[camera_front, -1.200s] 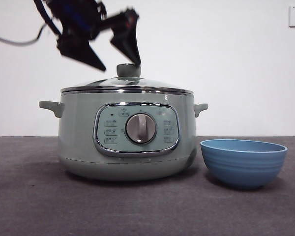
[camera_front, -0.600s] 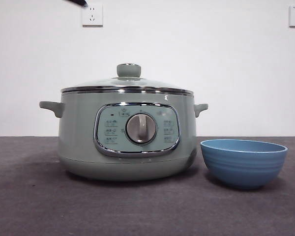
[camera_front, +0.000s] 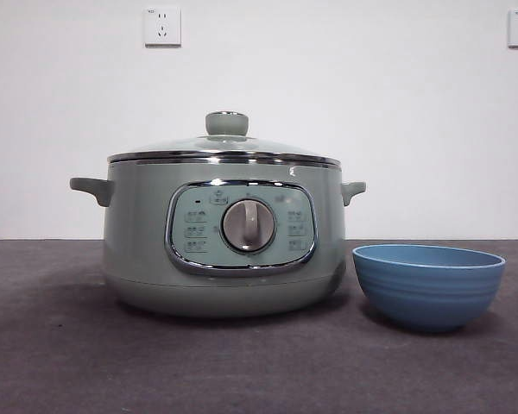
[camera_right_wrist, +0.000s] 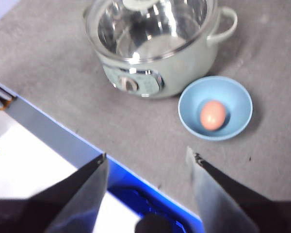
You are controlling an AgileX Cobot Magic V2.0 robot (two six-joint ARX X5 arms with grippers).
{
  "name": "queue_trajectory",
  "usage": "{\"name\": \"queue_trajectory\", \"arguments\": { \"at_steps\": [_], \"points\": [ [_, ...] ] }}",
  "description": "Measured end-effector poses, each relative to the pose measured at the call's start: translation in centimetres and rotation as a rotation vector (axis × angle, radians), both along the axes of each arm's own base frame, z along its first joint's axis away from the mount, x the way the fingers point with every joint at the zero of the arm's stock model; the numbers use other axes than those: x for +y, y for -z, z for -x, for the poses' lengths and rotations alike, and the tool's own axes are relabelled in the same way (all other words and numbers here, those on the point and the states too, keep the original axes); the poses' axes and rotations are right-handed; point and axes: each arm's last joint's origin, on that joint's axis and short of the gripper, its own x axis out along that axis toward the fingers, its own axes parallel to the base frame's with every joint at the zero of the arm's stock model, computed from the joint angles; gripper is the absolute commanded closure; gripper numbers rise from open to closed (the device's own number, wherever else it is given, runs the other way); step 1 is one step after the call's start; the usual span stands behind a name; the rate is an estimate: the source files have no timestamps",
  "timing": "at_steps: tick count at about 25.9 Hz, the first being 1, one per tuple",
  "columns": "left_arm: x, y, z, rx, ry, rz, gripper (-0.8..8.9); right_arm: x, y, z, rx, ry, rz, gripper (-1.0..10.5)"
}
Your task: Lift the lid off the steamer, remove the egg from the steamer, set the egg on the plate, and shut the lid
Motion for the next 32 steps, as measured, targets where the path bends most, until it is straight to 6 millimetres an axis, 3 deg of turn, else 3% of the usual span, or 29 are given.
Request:
{"name": "queue_trajectory", "arguments": {
  "at_steps": [2,3,32],
  "points": [
    [0.37,0.07,0.64,0.021,0.0,-0.012,8.29,-0.06,0.17,0.11,0.022,0.001,0.011,9.4],
    [0.48,0.11,0.82,0.027,0.0,-0.016,8.23,-0.08,0.22,0.14,0.028,0.0,0.014,9.7],
    [0.69,0.32,1.16,0.046,0.009,-0.043,8.17,-0.18,0.39,0.34,0.048,0.002,0.027,9.5]
  ]
}}
